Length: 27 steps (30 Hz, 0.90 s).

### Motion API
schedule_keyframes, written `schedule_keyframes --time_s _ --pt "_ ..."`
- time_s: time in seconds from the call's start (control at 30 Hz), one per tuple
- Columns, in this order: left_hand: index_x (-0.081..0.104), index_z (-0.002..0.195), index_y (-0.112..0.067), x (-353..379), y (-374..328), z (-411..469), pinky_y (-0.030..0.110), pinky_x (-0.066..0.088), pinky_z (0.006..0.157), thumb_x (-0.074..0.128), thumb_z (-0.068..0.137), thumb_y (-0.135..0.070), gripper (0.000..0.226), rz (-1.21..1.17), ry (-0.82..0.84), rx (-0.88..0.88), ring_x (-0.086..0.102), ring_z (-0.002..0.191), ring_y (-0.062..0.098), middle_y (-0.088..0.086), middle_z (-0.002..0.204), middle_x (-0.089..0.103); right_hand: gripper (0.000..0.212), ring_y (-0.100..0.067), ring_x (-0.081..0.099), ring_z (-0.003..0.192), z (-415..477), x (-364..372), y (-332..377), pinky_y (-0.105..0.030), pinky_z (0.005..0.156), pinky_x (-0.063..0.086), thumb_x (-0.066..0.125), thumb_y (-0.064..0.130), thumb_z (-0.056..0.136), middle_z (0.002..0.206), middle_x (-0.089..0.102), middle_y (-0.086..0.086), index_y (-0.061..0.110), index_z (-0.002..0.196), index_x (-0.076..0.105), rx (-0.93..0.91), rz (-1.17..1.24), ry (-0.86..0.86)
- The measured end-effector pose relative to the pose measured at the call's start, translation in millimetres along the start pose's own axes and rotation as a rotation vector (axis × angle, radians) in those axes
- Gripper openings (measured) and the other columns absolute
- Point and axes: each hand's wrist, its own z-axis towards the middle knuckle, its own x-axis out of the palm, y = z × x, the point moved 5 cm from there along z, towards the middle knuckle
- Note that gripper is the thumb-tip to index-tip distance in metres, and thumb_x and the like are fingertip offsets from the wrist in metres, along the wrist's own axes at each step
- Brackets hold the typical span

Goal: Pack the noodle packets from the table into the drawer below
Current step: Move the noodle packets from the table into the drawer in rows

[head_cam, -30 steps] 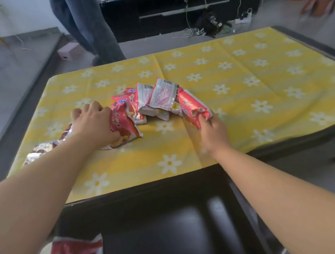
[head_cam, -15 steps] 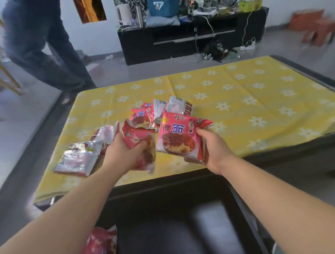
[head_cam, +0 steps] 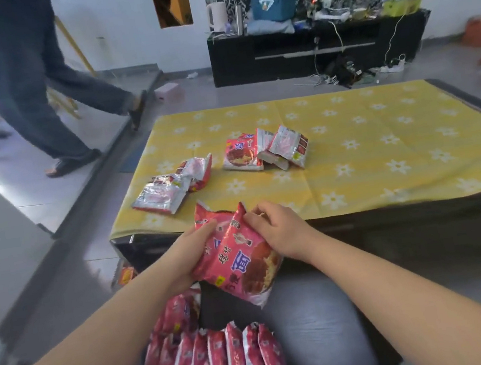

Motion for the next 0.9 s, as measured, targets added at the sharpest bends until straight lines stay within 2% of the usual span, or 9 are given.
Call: schedule_keyframes --time_s 0.1,0.17,0.27,0.4,0.5,0.6,0.7,0.83,0.9 --pt "0.065 0.122 -0.019 4 6 -16 0.034 0.063 0.062 0.071 0.089 -0.059 0.051 0.055 0.139 0.033 0.080 0.085 0.028 0.009 0.101 0.082 0.039 0.001 0.059 0.062 -5 13 9 -0.019 0.056 0.040 0.049 0.048 0.107 0.069 0.062 0.005 0.023 0.077 0.054 -0.075 -0.069 -0.043" --pt "0.061 0.123 -0.025 4 10 -19 0.036 0.063 0.068 0.088 0.074 -0.050 0.062 0.142 0.195 0.112 0.080 0.091 0.027 0.006 0.103 0.081 0.046 -0.012 0.061 0.064 -8 19 14 -0.030 0.062 0.044 0.044 0.048 0.109 0.069 0.064 -0.006 0.018 0.076 0.058 -0.104 -0.076 -0.058" --pt "0.069 0.114 -0.031 -1 23 -19 0.040 0.064 0.077 0.094 0.069 -0.031 0.050 0.149 0.239 0.165 0.078 0.099 0.031 0.008 0.107 0.080 0.056 -0.027 0.061 0.067 -10 29 25 -0.041 0.066 0.044 0.040 0.050 0.109 0.071 0.066 -0.013 0.008 0.079 0.063 -0.149 -0.123 -0.094" --pt "0.061 0.124 -0.021 -10 29 -17 0.044 0.064 0.079 0.094 0.066 -0.031 0.068 0.150 0.169 0.165 0.078 0.100 0.034 0.010 0.111 0.080 0.057 -0.019 0.058 0.059 -3 34 32 -0.034 0.059 0.035 0.042 0.058 0.106 0.060 0.060 0.001 0.019 0.067 0.058 -0.142 -0.294 -0.135" --pt "0.058 0.127 -0.018 -24 39 -12 0.048 0.063 0.081 0.095 0.058 -0.034 0.079 0.166 0.071 0.125 0.078 0.097 0.035 0.012 0.110 0.080 0.046 -0.018 0.055 0.066 -1 31 26 -0.036 0.060 0.036 0.050 0.050 0.105 0.068 0.058 0.005 0.022 0.070 0.059 -0.064 -0.365 -0.265" --pt "0.062 0.116 -0.020 -41 51 -4 0.043 0.065 0.074 0.093 0.065 -0.030 0.061 0.191 -0.087 0.111 0.080 0.084 0.028 0.005 0.095 0.082 0.026 -0.014 0.057 0.082 -8 38 14 -0.032 0.070 0.039 0.052 0.036 0.105 0.085 0.063 0.007 0.022 0.088 0.066 0.041 -0.222 -0.312" --pt "0.066 0.109 -0.021 -53 56 5 0.037 0.065 0.067 0.090 0.074 -0.023 0.042 0.237 -0.221 0.120 0.080 0.076 0.021 0.002 0.085 0.082 0.018 -0.001 0.061 0.086 -19 68 -1 -0.025 0.074 0.044 0.055 0.036 0.103 0.099 0.070 0.017 0.030 0.108 0.071 0.144 -0.083 -0.098" --pt "0.068 0.115 -0.020 -58 65 24 0.047 0.064 0.087 0.087 0.078 -0.035 0.044 0.245 -0.206 0.093 0.080 0.087 0.024 0.006 0.099 0.081 0.051 -0.015 0.058 0.131 -23 112 -19 -0.027 0.103 0.050 0.061 0.033 0.101 0.148 0.060 0.003 0.026 0.151 0.053 0.220 -0.014 0.109" --pt "0.063 0.126 -0.018 -59 73 34 0.048 0.062 0.092 0.076 0.087 -0.046 0.050 0.222 -0.187 0.048 0.079 0.093 0.024 0.006 0.106 0.080 0.058 -0.013 0.056 0.133 -20 123 -30 -0.015 0.092 0.046 0.062 0.029 0.101 0.152 0.057 0.004 0.026 0.157 0.046 0.261 0.039 0.126"
